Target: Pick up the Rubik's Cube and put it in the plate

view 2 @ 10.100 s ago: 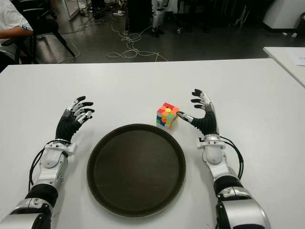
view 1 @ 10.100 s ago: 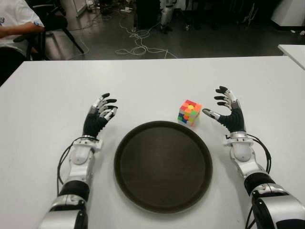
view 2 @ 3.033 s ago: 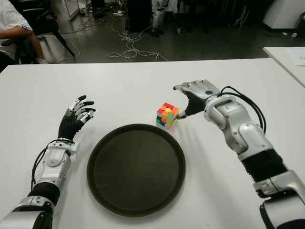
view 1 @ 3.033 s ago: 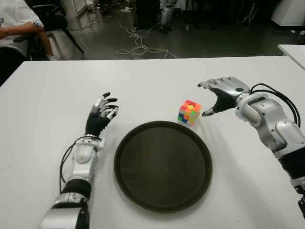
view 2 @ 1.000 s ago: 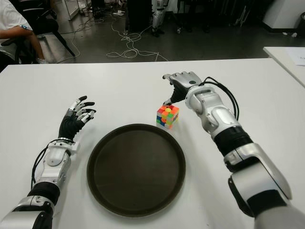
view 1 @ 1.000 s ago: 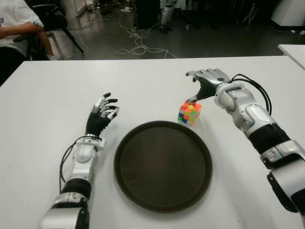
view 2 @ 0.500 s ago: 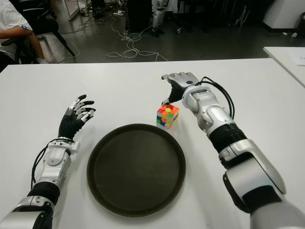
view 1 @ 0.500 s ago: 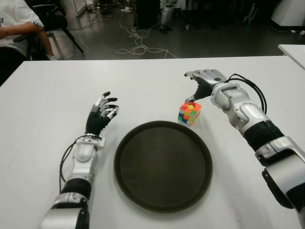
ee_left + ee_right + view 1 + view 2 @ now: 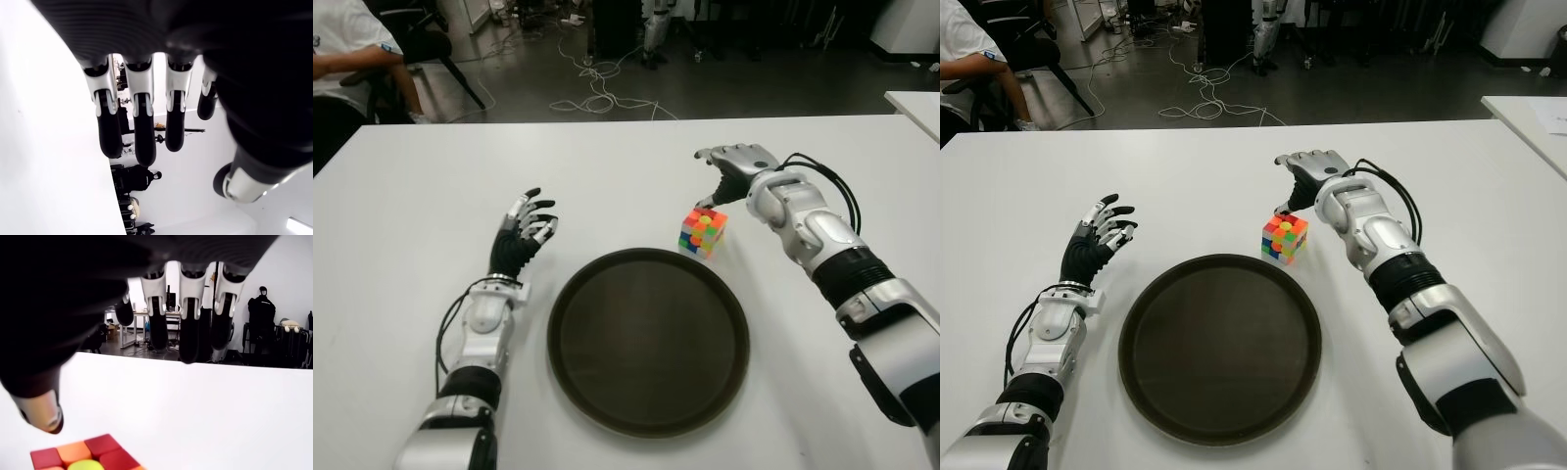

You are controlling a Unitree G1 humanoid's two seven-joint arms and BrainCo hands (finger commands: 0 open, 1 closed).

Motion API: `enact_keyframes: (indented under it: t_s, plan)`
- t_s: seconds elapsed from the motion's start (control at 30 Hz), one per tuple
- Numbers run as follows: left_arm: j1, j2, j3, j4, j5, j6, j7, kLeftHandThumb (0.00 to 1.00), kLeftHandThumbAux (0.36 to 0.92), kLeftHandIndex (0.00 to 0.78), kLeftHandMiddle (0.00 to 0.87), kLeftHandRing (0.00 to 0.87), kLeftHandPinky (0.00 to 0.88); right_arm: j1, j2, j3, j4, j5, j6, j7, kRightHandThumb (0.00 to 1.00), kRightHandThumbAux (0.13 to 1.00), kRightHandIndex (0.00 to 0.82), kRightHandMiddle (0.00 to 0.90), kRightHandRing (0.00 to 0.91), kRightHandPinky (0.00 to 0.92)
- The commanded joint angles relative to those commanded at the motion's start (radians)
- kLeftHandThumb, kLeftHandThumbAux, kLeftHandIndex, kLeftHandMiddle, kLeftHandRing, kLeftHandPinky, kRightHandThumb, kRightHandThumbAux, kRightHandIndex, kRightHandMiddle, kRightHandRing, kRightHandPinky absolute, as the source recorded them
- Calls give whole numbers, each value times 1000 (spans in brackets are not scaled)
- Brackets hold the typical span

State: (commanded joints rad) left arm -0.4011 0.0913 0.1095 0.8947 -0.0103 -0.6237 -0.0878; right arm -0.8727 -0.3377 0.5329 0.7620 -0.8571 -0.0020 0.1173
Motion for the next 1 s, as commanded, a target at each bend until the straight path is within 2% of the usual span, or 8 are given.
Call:
enact_keyframes:
  t_s: [0.3,0.47,0.57,0.67,0.87,1.0]
  plan:
    - [0,2,3,7,-11,-10,-17,576,675,143,271,322,367,3,6,-1,-3,13,2,-9,237,564,4,151,214,287]
    - [-1,5,3,11,-11,-13,-22,583,676,147,273,323,366,8,14,0,-8,11,11,-24,259,493,0,47,115,196]
    - [0,5,4,12,-14,-12,-28,584,678,145,271,320,358,7,19,2,-7,7,18,-35,246,434,0,15,47,90]
    - [-1,5,6,12,-18,-12,-33,583,680,142,266,316,354,8,22,-2,-6,11,17,-50,229,384,0,4,15,29]
    - [-2,2,11,18,-25,-25,-42,585,685,146,267,317,354,14,25,-14,-6,31,1,-75,195,307,0,0,1,3]
    - [-3,2,14,25,-27,-34,-46,589,692,141,267,319,360,16,22,-14,-7,32,-6,-83,158,296,0,0,0,0]
